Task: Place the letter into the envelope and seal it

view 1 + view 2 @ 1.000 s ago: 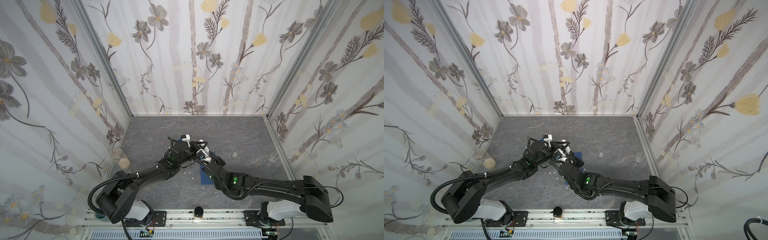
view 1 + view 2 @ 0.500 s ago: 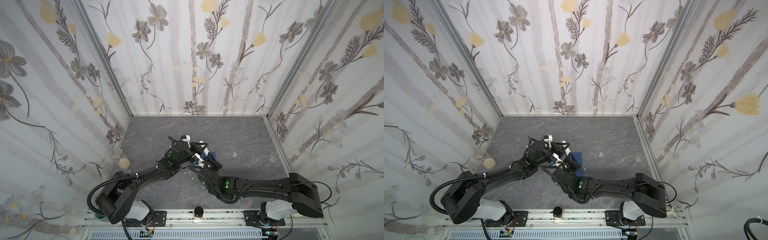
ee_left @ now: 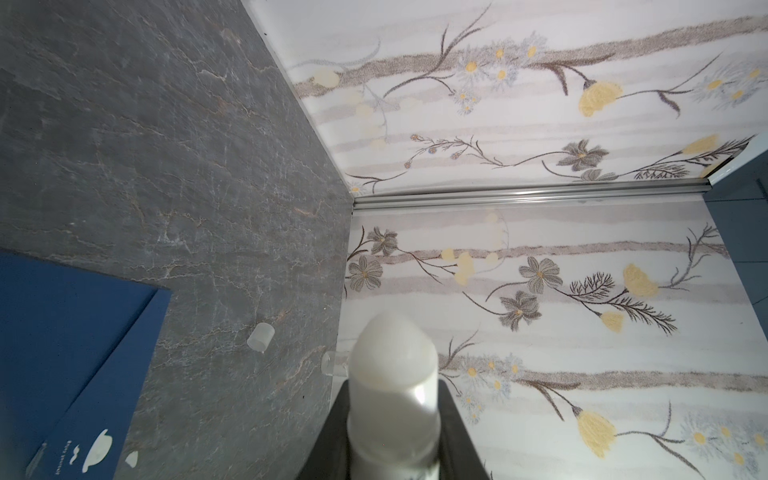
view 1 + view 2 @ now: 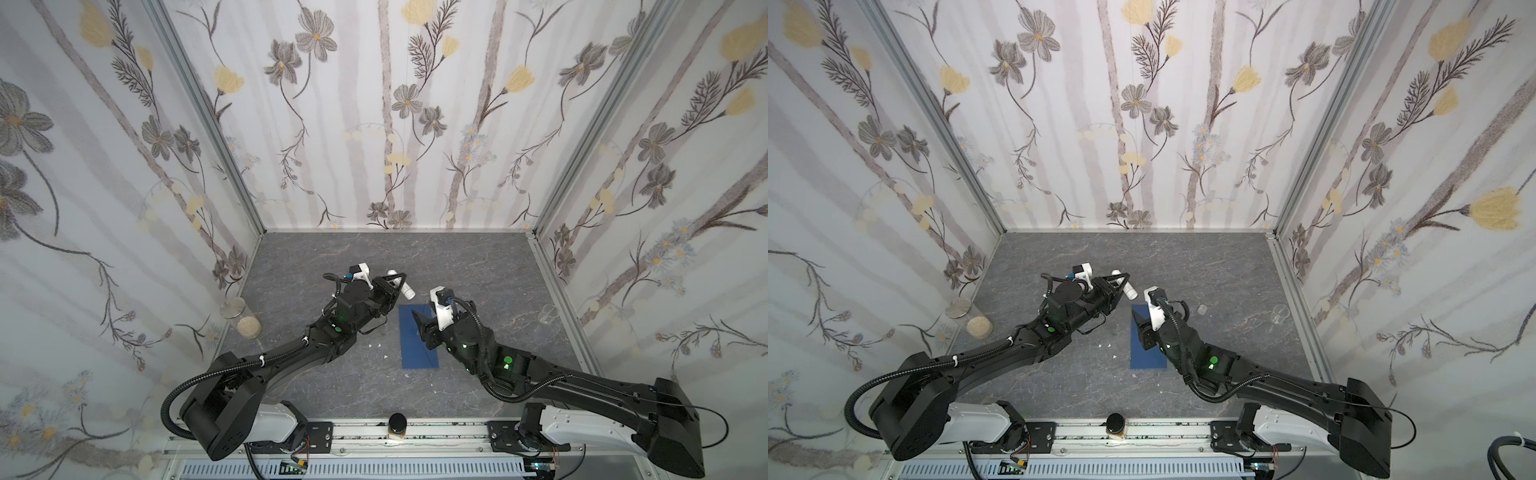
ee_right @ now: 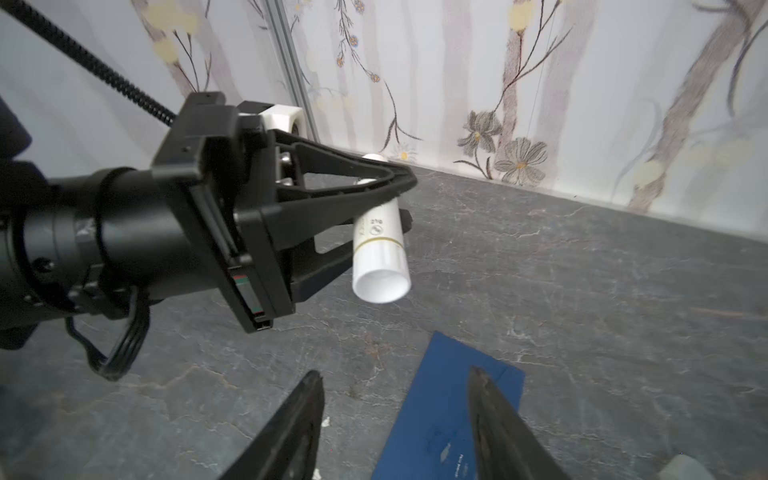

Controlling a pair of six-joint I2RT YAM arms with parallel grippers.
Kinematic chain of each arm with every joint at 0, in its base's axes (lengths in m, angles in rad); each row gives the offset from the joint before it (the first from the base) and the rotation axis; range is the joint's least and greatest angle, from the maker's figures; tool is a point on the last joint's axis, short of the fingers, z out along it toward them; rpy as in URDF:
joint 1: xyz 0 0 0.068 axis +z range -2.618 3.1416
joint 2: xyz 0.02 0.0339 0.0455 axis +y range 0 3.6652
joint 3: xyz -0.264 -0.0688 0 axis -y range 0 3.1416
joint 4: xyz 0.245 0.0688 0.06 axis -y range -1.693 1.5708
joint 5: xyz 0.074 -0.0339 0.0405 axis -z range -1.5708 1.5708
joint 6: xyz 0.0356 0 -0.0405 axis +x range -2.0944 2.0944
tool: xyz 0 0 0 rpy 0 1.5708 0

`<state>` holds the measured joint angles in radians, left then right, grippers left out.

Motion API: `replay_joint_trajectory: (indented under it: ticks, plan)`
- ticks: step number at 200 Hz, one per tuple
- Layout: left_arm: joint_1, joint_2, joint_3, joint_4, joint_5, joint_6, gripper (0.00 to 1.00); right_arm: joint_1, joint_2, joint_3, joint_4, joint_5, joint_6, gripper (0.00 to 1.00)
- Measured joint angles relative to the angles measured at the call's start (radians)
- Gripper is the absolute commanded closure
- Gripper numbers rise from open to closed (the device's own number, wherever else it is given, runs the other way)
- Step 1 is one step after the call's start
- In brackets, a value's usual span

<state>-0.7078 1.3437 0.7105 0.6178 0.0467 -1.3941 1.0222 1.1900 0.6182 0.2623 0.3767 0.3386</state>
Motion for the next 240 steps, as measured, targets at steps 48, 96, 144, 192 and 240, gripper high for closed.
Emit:
replay_joint_trajectory:
  ticks: [48,96,144,192,240]
  plan:
    - [-0.024,0.0,-0.014,0.027,-0.09,0.0,1.0,-0.179,-0.002,-0.05,0.212,-0.316,0.307,0.37]
    - [-0.036,0.0,-0.029,0.061,-0.16,-0.003,1.0,-0.284,0.153,-0.055,0.465,-0.531,0.553,0.37]
    - [-0.037,0.008,-0.029,0.111,-0.182,-0.005,1.0,-0.298,0.275,-0.057,0.636,-0.645,0.688,0.44]
    - [-0.042,0.034,-0.028,0.146,-0.18,-0.021,1.0,-0.298,0.297,-0.056,0.661,-0.662,0.719,0.59]
    - [-0.051,0.037,-0.027,0.162,-0.173,-0.027,1.0,-0.298,0.312,-0.047,0.661,-0.662,0.719,0.68]
